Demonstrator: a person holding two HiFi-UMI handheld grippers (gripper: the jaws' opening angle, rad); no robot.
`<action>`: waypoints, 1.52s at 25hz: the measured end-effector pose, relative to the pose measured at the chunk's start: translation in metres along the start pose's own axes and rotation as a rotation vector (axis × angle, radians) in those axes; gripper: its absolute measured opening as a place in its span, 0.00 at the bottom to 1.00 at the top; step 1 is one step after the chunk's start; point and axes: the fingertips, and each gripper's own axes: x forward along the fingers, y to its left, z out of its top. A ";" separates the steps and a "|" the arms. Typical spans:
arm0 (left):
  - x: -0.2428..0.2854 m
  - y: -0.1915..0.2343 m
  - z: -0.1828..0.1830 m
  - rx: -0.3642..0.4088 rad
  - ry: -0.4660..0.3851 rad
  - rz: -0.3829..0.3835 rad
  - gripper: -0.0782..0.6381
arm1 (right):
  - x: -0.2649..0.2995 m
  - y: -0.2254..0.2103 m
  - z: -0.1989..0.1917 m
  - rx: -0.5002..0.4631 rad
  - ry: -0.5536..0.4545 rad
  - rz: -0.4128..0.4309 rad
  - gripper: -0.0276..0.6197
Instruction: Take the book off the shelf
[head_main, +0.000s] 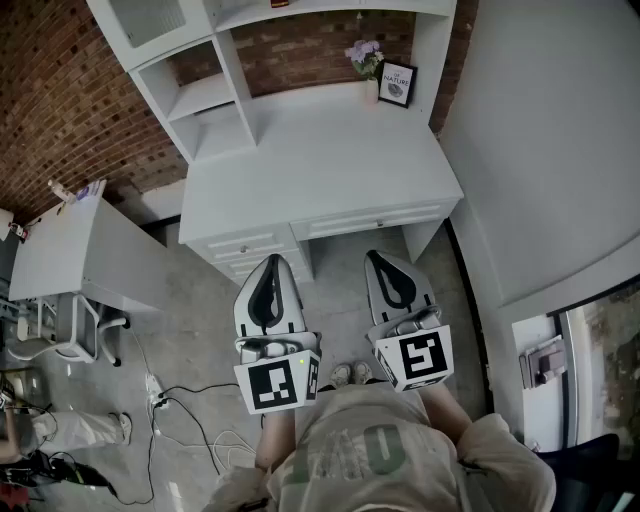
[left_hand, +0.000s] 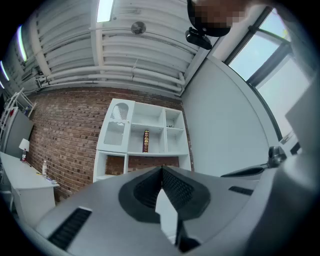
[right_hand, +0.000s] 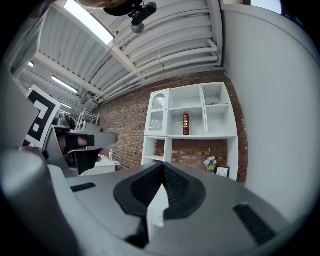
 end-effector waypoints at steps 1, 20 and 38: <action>0.000 0.000 0.000 0.002 0.000 0.000 0.12 | 0.000 0.000 0.000 -0.002 0.000 0.000 0.06; 0.028 -0.019 -0.006 0.019 0.002 0.012 0.13 | -0.015 -0.045 -0.015 -0.010 0.003 -0.030 0.06; 0.134 0.018 -0.027 0.042 -0.080 0.068 0.12 | 0.074 -0.103 -0.039 -0.030 -0.051 -0.008 0.06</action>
